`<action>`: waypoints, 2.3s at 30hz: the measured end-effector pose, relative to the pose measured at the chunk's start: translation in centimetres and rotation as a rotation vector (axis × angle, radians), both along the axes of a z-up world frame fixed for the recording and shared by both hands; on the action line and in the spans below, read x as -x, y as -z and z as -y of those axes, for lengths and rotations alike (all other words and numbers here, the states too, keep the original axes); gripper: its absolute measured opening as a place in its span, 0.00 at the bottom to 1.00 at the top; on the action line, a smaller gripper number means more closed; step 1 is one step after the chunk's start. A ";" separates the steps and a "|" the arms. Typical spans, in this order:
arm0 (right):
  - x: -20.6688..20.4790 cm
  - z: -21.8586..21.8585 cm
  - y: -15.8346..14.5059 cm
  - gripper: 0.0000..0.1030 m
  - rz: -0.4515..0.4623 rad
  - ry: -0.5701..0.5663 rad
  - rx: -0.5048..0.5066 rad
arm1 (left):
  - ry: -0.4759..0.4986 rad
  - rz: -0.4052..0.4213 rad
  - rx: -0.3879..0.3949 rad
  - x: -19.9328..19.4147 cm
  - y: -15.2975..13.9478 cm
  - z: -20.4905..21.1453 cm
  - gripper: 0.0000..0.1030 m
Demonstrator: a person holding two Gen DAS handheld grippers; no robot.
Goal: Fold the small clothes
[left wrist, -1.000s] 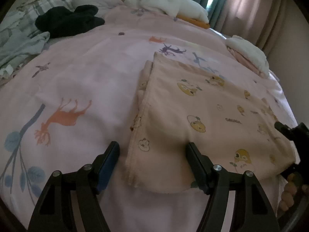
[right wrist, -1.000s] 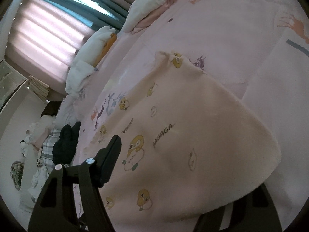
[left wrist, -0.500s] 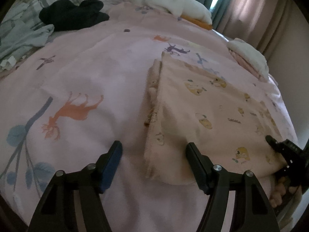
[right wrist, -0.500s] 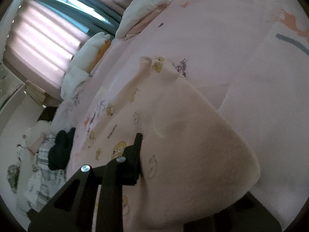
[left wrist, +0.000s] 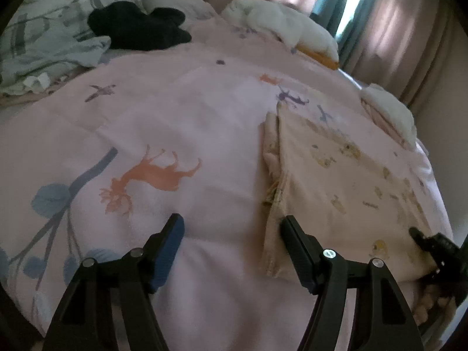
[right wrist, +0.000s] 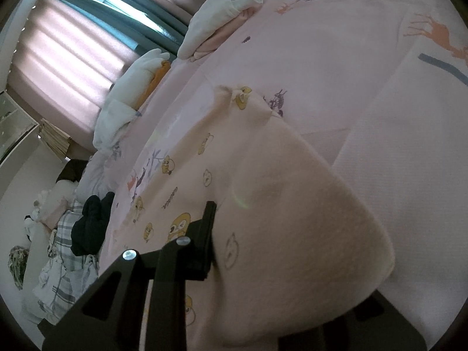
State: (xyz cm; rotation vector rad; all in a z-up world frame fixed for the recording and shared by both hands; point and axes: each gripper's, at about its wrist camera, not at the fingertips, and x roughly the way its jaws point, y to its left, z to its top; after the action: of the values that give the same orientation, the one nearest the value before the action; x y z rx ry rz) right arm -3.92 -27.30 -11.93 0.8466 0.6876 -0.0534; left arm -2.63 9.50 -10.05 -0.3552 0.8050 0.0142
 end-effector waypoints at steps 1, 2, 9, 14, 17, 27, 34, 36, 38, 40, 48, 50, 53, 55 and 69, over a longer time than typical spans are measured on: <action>0.0 0.0 0.0 0.17 0.000 0.000 0.000 | 0.003 0.006 0.017 0.0 0.0 -0.2 0.68; 0.0 0.0 0.0 0.17 0.000 0.000 -0.001 | 0.006 0.006 0.062 0.0 0.0 -0.6 0.68; 0.1 0.0 0.0 0.17 0.002 0.000 -0.001 | 0.033 -0.006 0.235 -0.2 0.1 -2.0 0.68; 0.1 0.0 0.1 0.17 0.002 0.000 -0.001 | 0.065 -0.036 0.198 -0.2 0.2 -0.7 0.39; 0.1 0.0 0.1 0.17 0.002 0.001 0.003 | 0.077 -0.044 0.208 -0.2 0.3 -0.7 0.23; -0.1 0.0 -0.3 0.16 -0.010 -0.001 0.035 | 0.113 -0.095 0.427 -0.8 1.4 -1.7 0.06; -0.3 -0.2 -0.5 0.16 -0.020 -0.004 0.045 | 0.118 -0.074 0.355 -0.5 1.0 -1.3 0.06; -0.5 -0.7 -1.0 0.16 -0.034 -0.012 0.084 | 0.117 -0.074 0.364 -0.6 1.2 -1.6 0.06; -1.0 -1.6 -1.9 0.16 -0.060 -0.018 0.171 | 0.127 -0.077 0.360 -0.7 1.3 -1.7 0.06; -1.4 -2.5 -2.7 0.15 -0.083 -0.023 0.251 | 0.130 -0.080 0.352 -0.8 1.3 -1.7 0.06; -2.9 -7.9 -7.2 0.15 -0.001 -0.116 0.524 | 0.129 -0.097 0.385 -0.9 1.4 -1.9 0.06; -3.3 -10.3 -8.6 0.15 0.063 -0.194 0.532 | 0.127 -0.103 0.409 -1.0 1.6 -2.1 0.06; -3.4 -14.4 -9.4 0.15 0.133 -0.360 0.533 | 0.128 -0.104 0.425 -1.1 1.7 -2.4 0.06; -3.4 -17.5 -9.0 0.15 0.155 -0.526 0.497 | 0.128 -0.104 0.431 -1.1 1.7 -2.6 0.06; -3.1 -22.2 -5.2 0.27 0.066 -0.750 0.429 | 0.120 -0.137 0.532 -1.2 2.3 -3.7 0.06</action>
State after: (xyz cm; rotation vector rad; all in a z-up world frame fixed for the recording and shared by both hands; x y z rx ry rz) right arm -0.80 -5.13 -6.75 0.1452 0.8559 0.4849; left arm -1.44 13.18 -12.33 -0.8135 0.9602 -0.2951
